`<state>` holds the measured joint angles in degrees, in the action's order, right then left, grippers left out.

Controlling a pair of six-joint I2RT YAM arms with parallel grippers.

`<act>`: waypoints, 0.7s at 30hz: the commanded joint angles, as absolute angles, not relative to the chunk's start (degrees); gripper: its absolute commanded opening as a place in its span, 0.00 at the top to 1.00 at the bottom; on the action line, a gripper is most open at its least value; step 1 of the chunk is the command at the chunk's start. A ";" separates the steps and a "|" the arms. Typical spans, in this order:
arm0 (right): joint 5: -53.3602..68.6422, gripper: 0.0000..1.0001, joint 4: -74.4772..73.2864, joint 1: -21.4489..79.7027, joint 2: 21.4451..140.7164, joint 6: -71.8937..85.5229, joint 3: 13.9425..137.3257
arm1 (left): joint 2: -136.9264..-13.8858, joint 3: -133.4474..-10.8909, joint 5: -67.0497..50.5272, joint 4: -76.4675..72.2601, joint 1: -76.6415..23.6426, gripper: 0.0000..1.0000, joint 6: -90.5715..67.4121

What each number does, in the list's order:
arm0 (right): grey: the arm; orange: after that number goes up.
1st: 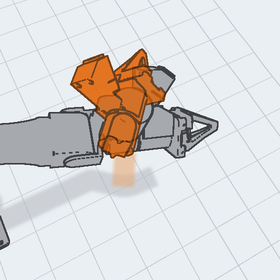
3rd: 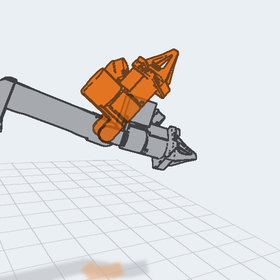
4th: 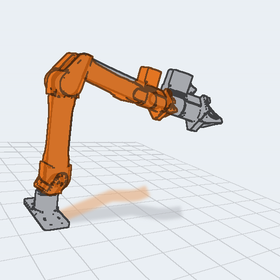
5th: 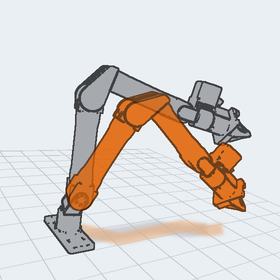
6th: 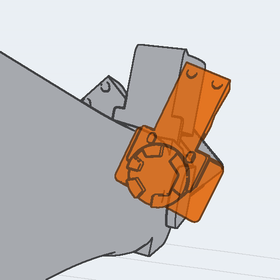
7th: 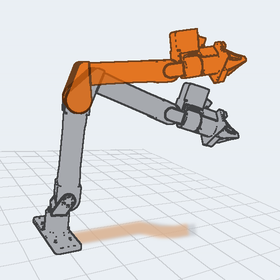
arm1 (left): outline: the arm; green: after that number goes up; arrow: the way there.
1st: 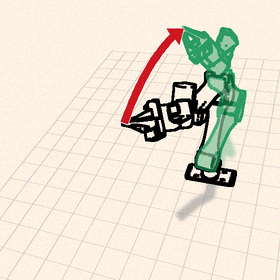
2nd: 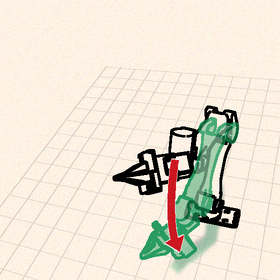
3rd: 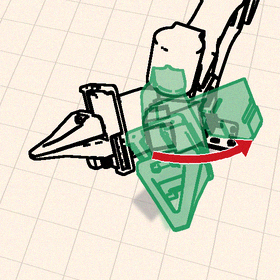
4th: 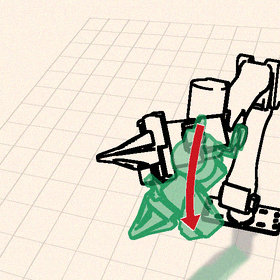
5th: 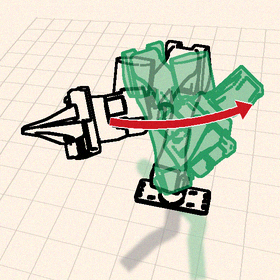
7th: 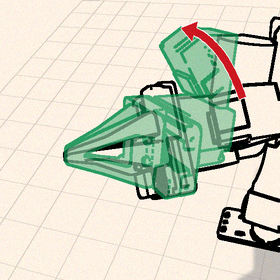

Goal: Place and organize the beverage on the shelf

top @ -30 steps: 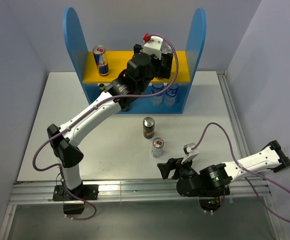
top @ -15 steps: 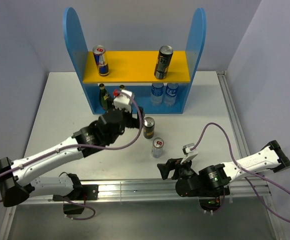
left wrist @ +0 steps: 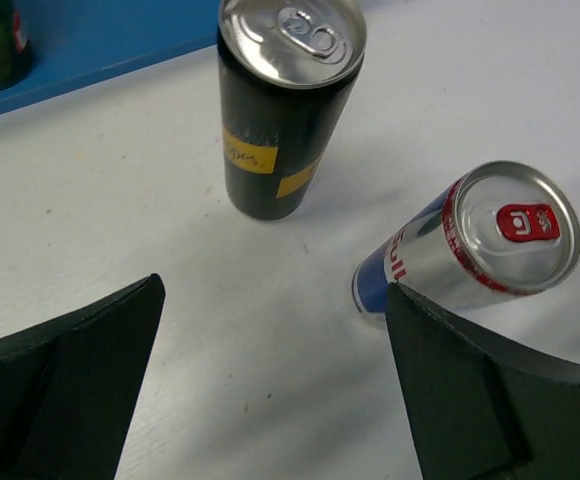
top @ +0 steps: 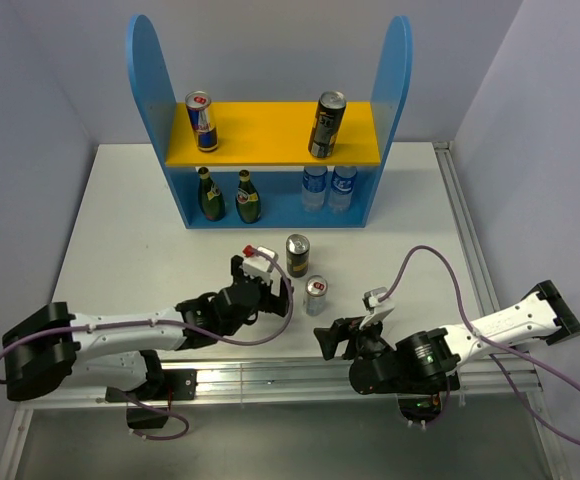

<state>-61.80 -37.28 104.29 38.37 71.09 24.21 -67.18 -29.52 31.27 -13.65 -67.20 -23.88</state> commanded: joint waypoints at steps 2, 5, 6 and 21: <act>-64.07 0.06 -36.91 104.77 39.29 72.51 26.10 | -72.94 -29.88 31.91 -29.59 -67.32 0.01 -23.04; -64.16 0.06 -37.18 104.77 39.73 72.77 26.37 | -80.04 -32.07 32.52 -32.51 -67.15 0.01 -21.63; -63.99 0.05 -37.18 104.77 39.81 72.77 26.37 | -81.55 -32.86 32.78 -32.95 -67.06 0.01 -21.36; -63.90 0.06 -36.74 104.77 39.02 72.33 26.02 | -95.80 -36.30 30.41 -46.23 -60.91 0.08 -19.69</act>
<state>-61.80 -37.26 104.29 39.40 71.11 24.34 -94.48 -34.02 31.73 -40.56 -61.54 -20.60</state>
